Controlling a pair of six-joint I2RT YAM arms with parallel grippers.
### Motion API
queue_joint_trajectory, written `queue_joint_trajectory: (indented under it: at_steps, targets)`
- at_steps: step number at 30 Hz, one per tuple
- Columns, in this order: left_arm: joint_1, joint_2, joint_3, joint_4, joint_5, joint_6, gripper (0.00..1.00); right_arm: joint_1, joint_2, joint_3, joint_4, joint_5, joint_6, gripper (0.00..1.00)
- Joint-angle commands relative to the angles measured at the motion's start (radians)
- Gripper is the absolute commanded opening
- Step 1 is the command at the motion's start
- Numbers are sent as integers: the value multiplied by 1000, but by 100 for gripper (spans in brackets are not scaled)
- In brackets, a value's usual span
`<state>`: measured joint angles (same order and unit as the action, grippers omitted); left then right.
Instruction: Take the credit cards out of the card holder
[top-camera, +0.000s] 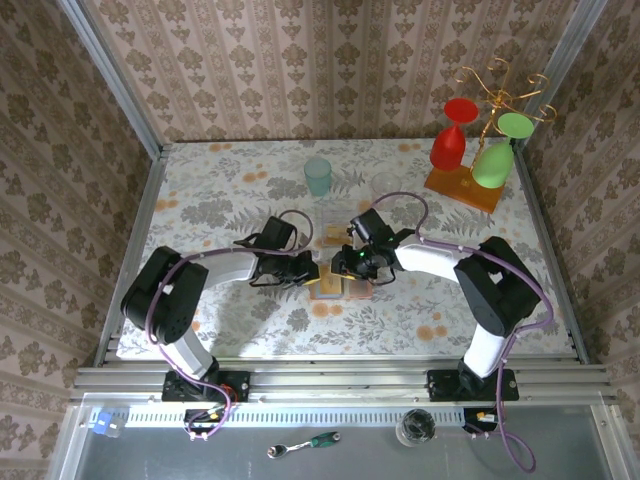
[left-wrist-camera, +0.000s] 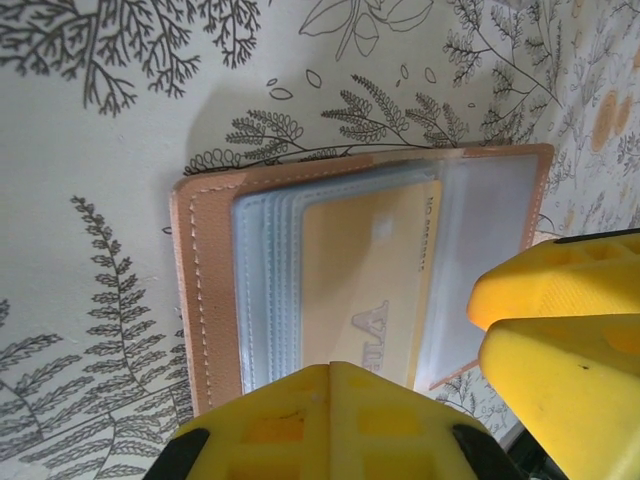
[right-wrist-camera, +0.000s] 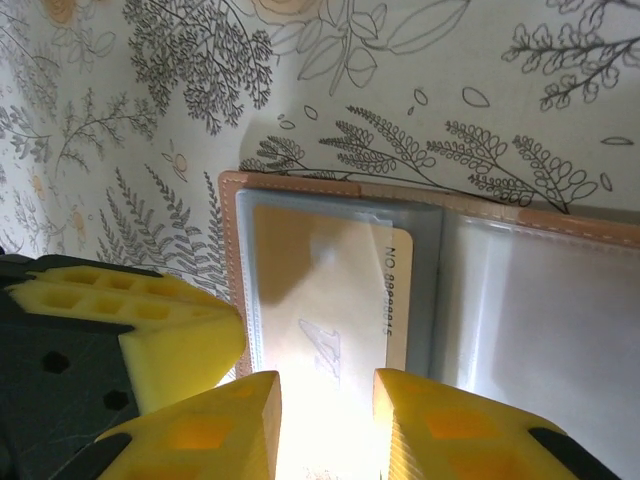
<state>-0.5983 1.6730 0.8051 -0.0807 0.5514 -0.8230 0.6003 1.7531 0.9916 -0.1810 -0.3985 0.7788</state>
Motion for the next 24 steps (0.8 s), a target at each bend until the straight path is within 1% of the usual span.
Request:
queue_joint_trajectory:
  at_steps: [1,17,24]
  targets:
    - [5,24,2,-31,-13,27,1,6,26,9,15,-25,12,31]
    - [5,40,3,-52,-21,27,0,6,58,6,31,-47,13,24]
    - [5,43,3,-51,-18,27,0,6,68,7,38,-61,12,23]
